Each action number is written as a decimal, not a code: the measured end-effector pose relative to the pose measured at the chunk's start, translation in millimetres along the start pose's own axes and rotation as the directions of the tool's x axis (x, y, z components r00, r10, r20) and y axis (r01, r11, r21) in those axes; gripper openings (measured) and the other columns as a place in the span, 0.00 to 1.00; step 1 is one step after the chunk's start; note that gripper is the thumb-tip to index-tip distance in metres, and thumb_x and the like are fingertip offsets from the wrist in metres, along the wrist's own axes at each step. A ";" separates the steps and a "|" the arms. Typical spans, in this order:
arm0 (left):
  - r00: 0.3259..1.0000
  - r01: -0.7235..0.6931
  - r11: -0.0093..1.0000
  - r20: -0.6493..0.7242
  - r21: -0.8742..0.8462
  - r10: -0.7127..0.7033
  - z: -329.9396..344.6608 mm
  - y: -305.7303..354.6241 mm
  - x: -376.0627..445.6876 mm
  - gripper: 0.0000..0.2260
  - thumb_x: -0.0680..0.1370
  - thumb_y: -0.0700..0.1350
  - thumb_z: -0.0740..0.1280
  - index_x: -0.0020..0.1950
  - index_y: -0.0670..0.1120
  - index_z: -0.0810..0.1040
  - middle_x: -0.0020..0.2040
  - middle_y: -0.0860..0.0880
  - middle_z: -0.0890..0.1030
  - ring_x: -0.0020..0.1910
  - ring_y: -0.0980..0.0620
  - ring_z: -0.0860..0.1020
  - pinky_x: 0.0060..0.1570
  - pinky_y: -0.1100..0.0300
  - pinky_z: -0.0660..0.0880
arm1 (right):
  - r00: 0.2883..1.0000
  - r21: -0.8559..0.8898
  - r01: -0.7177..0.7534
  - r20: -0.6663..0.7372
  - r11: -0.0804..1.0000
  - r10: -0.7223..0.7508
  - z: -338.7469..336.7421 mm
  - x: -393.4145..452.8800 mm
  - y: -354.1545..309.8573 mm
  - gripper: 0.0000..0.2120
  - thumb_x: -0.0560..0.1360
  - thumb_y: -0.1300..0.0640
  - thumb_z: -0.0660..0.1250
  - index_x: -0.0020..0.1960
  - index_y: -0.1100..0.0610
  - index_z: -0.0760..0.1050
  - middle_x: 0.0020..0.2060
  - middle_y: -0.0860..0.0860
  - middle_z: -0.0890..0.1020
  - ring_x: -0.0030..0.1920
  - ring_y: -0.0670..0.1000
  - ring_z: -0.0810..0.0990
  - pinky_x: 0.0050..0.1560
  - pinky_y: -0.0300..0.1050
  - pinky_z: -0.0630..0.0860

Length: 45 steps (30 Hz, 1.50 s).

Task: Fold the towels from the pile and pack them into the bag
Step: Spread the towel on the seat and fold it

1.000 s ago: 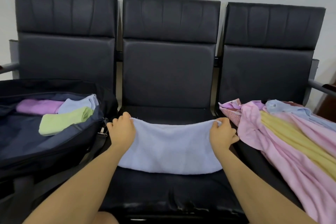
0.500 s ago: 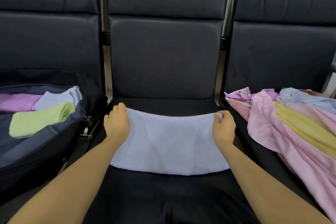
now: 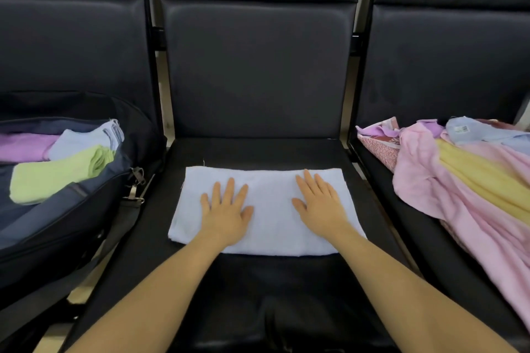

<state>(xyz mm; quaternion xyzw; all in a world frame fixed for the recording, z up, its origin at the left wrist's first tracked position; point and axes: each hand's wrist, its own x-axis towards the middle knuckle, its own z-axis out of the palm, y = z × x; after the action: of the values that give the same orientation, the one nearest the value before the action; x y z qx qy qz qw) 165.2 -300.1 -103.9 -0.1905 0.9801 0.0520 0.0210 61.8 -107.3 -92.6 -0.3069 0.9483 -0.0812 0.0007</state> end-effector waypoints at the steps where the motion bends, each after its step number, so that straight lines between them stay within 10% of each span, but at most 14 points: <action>1: 0.998 0.001 1.000 0.065 0.027 -0.003 4.4 -2.9 -4.0 0.26 0.82 0.60 0.43 0.78 0.57 0.38 0.78 0.51 0.35 0.76 0.44 0.35 0.71 0.40 0.36 | 0.997 -0.076 0.007 0.076 0.997 -0.001 2.1 -4.4 1.5 0.28 0.83 0.44 0.45 0.79 0.52 0.40 0.78 0.50 0.41 0.78 0.52 0.40 0.75 0.49 0.39; 10: 0.975 0.017 1.000 0.223 0.016 -0.020 -1.0 0.7 -45.5 0.26 0.82 0.61 0.43 0.77 0.58 0.37 0.77 0.49 0.32 0.75 0.43 0.34 0.69 0.36 0.34 | 0.971 -0.186 0.014 0.235 0.982 0.031 -2.1 -47.3 -3.7 0.29 0.82 0.42 0.43 0.79 0.51 0.38 0.78 0.50 0.39 0.77 0.53 0.39 0.75 0.52 0.38; 18: 0.921 0.385 0.907 -0.130 0.167 -0.367 -11.8 -22.7 -53.9 0.27 0.82 0.44 0.48 0.78 0.53 0.40 0.73 0.30 0.55 0.72 0.33 0.58 0.71 0.43 0.54 | 0.972 -0.056 0.126 0.207 0.990 -0.112 -12.5 -43.7 -26.4 0.25 0.83 0.48 0.50 0.78 0.50 0.51 0.78 0.49 0.46 0.78 0.50 0.47 0.75 0.49 0.44; 28: 0.952 0.136 0.968 -0.298 0.211 -0.069 -19.2 -40.9 -55.4 0.24 0.79 0.36 0.55 0.74 0.48 0.59 0.57 0.44 0.72 0.54 0.46 0.73 0.56 0.55 0.65 | 0.936 -0.092 0.200 0.311 0.976 -0.162 12.8 -40.0 -28.1 0.26 0.81 0.39 0.43 0.77 0.40 0.41 0.77 0.44 0.39 0.77 0.48 0.38 0.75 0.53 0.36; 33: 0.761 0.002 0.992 -0.644 0.126 0.080 -50.6 -63.5 -49.6 0.25 0.60 0.28 0.76 0.56 0.38 0.80 0.33 0.42 0.76 0.23 0.45 0.69 0.28 0.59 0.64 | 0.929 -0.069 0.213 0.324 0.975 -0.180 23.2 -30.5 -60.9 0.27 0.81 0.38 0.41 0.77 0.40 0.37 0.77 0.45 0.37 0.77 0.49 0.36 0.74 0.54 0.35; 38: 0.632 -0.095 0.965 -0.733 0.246 0.250 -71.1 -58.2 -53.5 0.19 0.58 0.32 0.79 0.47 0.40 0.83 0.28 0.47 0.75 0.22 0.48 0.71 0.26 0.60 0.65 | 0.919 0.090 0.208 0.323 0.974 -0.227 32.8 -20.5 -102.3 0.27 0.81 0.39 0.42 0.78 0.41 0.40 0.77 0.45 0.37 0.77 0.49 0.36 0.74 0.55 0.35; 45: 0.635 -0.195 0.949 -0.706 0.248 0.315 -66.8 -17.3 -50.0 0.12 0.60 0.32 0.75 0.39 0.43 0.79 0.25 0.49 0.70 0.23 0.48 0.68 0.29 0.59 0.61 | 0.950 0.130 0.229 0.188 0.965 -0.251 11.2 -35.2 -56.2 0.24 0.82 0.44 0.49 0.77 0.44 0.55 0.78 0.45 0.50 0.77 0.50 0.48 0.73 0.49 0.43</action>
<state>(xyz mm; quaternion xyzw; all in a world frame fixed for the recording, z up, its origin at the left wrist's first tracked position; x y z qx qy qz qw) 216.6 -304.9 -36.1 -0.0526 0.9223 -0.1000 -0.3695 123.6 -133.4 -96.6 -0.4261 0.8932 -0.0996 0.1037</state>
